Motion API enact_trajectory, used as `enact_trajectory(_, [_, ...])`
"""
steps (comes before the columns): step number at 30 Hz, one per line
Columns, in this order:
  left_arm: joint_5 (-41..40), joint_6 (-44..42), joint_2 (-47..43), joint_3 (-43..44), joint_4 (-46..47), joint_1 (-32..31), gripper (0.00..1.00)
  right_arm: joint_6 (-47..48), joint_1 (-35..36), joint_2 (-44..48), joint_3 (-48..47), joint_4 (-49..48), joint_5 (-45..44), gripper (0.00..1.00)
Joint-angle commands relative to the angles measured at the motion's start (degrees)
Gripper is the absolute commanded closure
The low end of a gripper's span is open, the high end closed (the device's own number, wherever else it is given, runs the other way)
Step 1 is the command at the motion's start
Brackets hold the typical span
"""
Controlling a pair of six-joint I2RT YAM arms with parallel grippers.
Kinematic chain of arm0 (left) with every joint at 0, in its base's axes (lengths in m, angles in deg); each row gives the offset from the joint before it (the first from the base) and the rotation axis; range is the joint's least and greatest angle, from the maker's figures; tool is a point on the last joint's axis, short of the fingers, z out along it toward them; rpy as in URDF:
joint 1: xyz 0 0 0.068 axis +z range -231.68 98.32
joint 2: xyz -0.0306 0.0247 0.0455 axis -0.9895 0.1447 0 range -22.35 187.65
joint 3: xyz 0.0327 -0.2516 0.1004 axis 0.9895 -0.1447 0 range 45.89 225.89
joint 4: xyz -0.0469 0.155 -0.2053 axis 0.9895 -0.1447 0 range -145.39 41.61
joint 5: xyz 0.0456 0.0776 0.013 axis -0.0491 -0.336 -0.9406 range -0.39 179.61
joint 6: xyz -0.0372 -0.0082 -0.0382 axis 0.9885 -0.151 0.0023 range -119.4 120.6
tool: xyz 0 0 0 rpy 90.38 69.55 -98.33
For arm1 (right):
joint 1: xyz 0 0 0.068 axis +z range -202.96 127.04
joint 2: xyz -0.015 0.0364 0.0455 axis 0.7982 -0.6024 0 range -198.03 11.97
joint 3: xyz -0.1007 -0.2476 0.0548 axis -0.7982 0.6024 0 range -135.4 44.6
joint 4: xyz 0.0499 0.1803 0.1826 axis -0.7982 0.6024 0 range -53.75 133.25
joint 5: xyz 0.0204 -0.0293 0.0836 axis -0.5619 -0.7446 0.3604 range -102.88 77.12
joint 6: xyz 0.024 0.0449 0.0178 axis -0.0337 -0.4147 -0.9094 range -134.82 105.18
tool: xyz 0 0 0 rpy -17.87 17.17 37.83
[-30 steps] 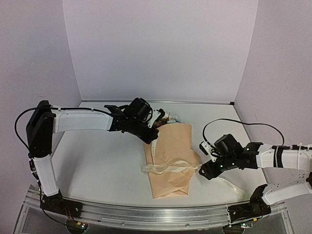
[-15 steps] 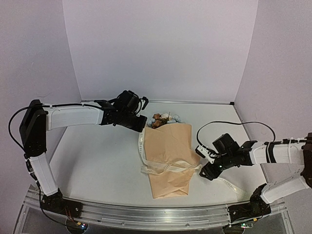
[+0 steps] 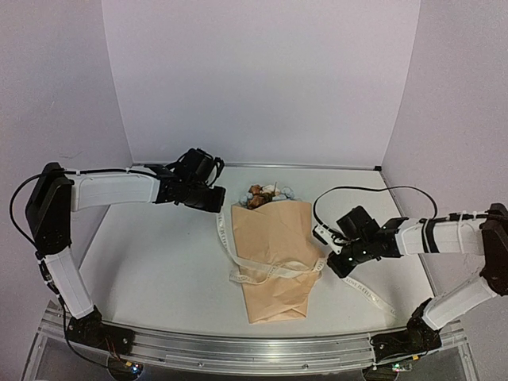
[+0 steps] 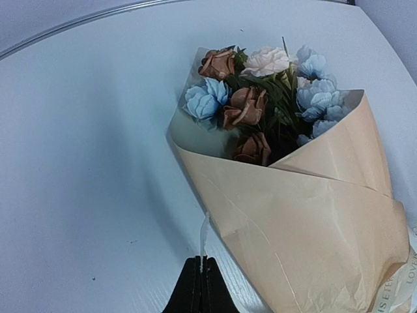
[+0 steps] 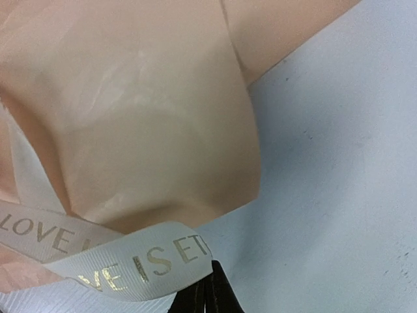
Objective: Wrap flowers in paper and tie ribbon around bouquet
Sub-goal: Adjust the ribbon on the folded bouquet.
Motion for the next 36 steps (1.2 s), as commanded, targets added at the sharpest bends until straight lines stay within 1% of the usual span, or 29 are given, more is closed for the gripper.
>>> enact_trajectory(1, [1.9, 2.1, -3.9, -1.5, 3.9, 2.0, 1.0, 0.4, -0.4, -2.8, -7.5, 2.9, -8.9, 1.0])
enact_trajectory(6, [4.2, 3.0, -4.4, -3.5, 5.1, 3.6, 1.0, 1.3, -2.1, -9.0, -17.0, 10.5, -13.8, 1.0])
enact_trajectory(14, [5.0, 3.7, -5.2, -5.4, 6.0, 4.2, 1.0, -3.4, -5.9, -20.3, -31.7, 22.1, -17.0, 1.0])
enact_trajectory(17, [4.4, 4.2, -5.6, -5.8, 5.8, 4.8, 1.0, -5.6, -6.9, -22.1, -34.7, 25.0, -16.5, 1.0])
enact_trajectory(20, [2.6, 6.6, -5.8, -6.6, 4.8, 6.4, 1.0, -7.1, -7.3, -23.7, -37.8, 29.9, -18.6, 1.0])
enact_trajectory(24, [1.8, 11.4, -7.7, -9.8, 4.7, 10.4, 1.0, -9.7, -7.7, -23.2, -37.5, 32.2, -18.1, 1.0])
enact_trajectory(25, [3.0, 12.0, -8.4, -11.0, 5.4, 11.3, 1.0, -10.3, -7.8, -22.7, -37.3, 32.8, -17.3, 0.98])
enact_trajectory(26, [4.2, 12.4, -8.9, -12.3, 6.4, 11.9, 1.0, -10.6, -7.9, -22.1, -37.2, 33.7, -15.9, 0.94])
enact_trajectory(29, [6.8, 12.3, -9.5, -13.8, 7.4, 12.0, 1.0, -11.8, -7.9, -18.9, -35.5, 35.1, -11.0, 0.7])
enact_trajectory(31, [8.7, 12.2, -9.5, -14.4, 8.2, 12.0, 1.0, -13.6, -7.9, -16.2, -33.8, 35.8, -8.1, 0.59])
enact_trajectory(32, [9.5, 12.2, -9.6, -14.8, 8.7, 12.0, 1.0, -14.8, -7.9, -14.7, -33.0, 36.0, -6.7, 0.55])
enact_trajectory(36, [11.4, 12.1, -8.9, -14.7, 9.3, 12.0, 1.0, -20.0, -7.4, -8.2, -28.0, 36.1, -1.1, 0.51])
